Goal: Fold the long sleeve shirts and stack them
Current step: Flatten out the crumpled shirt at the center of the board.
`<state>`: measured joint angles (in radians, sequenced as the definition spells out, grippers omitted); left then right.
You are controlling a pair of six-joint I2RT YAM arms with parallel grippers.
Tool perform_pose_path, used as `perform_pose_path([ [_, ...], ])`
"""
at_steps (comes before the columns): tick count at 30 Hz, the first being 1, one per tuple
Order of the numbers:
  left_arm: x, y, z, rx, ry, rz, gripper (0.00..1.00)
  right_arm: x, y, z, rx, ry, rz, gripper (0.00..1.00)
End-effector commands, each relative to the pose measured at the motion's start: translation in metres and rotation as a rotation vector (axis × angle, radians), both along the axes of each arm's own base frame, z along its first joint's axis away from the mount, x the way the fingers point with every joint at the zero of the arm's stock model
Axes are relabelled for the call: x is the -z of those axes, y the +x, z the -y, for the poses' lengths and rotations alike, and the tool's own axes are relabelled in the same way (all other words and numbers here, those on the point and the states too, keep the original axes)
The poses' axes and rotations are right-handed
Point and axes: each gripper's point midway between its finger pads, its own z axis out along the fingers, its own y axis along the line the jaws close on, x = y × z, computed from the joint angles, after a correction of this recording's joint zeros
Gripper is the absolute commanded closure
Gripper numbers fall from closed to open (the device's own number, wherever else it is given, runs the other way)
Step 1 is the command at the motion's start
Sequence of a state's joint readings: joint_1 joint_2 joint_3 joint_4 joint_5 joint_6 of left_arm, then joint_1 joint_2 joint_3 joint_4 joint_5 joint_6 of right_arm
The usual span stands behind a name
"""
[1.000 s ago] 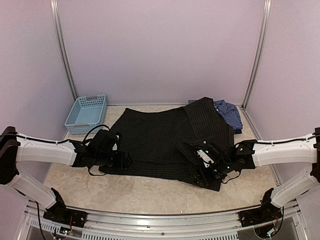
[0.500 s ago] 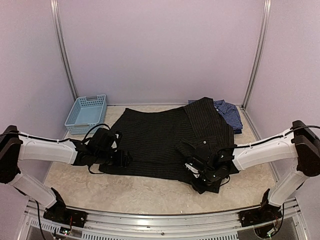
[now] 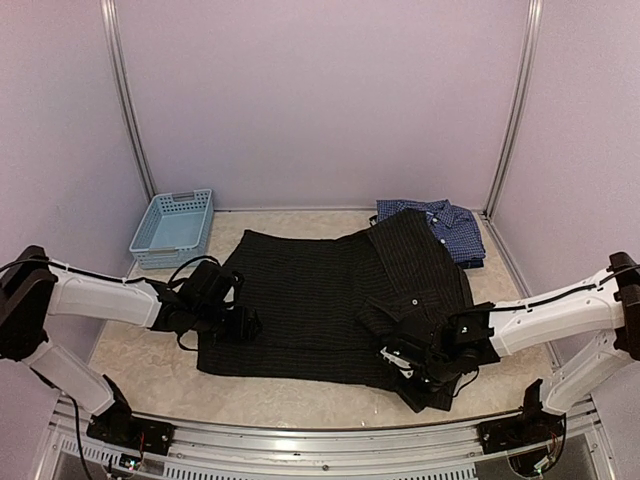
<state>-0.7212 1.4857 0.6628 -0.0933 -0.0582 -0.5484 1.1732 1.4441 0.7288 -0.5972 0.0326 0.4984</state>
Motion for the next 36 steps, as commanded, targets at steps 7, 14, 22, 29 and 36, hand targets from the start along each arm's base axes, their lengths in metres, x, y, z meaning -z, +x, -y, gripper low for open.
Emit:
perform_pose_path([
  [7, 0.020, -0.064, -0.015, -0.034, 0.051, -0.124, 0.28, -0.002, -0.052, 0.028, 0.075, -0.033, -0.191, 1.00],
  [14, 0.032, -0.090, -0.024, -0.030, 0.109, -0.178, 0.31, -0.005, -0.069, 0.040, 0.074, -0.044, -0.227, 1.00],
  [22, 0.012, -0.086, -0.025, -0.042, 0.099, -0.137, 0.31, -0.042, -0.052, 0.025, 0.072, 0.055, -0.127, 0.44],
  [29, -0.030, -0.066, -0.008, -0.015, 0.033, -0.023, 0.29, -0.108, -0.011, 0.007, 0.097, 0.188, 0.081, 0.32],
  [36, -0.071, -0.037, 0.016, 0.013, -0.014, 0.121, 0.17, -0.131, 0.069, 0.008, 0.210, 0.179, 0.265, 0.32],
])
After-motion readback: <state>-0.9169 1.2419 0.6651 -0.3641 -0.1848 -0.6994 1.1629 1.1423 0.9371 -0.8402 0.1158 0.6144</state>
